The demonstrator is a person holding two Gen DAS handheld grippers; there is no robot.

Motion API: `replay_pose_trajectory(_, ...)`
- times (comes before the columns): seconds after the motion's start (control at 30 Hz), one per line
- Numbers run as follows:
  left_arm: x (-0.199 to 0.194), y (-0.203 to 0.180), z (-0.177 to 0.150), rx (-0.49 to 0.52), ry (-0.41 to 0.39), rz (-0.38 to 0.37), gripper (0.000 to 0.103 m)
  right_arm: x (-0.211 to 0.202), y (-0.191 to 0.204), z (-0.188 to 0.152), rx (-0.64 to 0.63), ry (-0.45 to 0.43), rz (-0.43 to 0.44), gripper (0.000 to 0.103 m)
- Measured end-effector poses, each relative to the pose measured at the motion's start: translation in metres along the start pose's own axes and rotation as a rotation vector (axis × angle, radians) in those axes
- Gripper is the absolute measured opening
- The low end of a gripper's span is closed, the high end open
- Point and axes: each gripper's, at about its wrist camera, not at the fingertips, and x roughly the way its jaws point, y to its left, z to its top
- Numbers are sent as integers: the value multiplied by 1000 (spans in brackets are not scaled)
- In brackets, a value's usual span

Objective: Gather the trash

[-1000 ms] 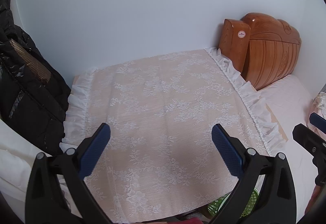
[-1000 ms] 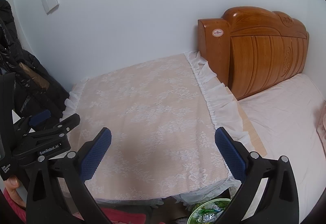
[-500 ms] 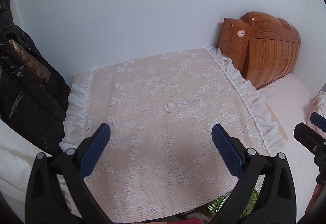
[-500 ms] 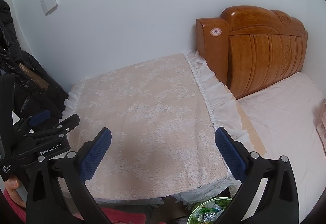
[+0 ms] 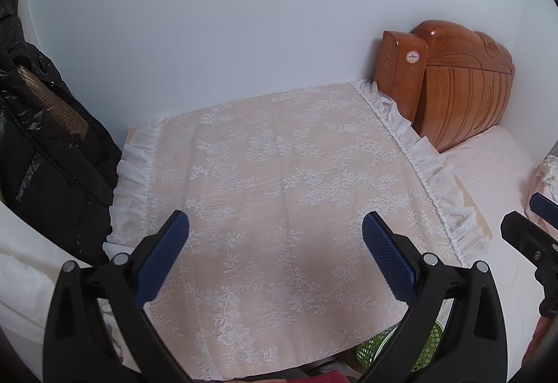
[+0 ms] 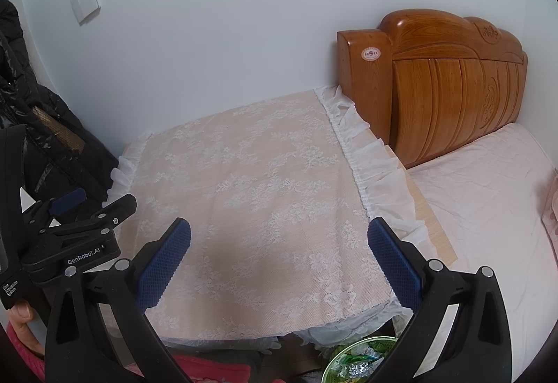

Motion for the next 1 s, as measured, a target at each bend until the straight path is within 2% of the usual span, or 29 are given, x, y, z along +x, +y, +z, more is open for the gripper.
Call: replay_pose_trajectory(1.0,-4,2,-2,2,-21,11,95,-2,0,-3,-5,-1,4,101)
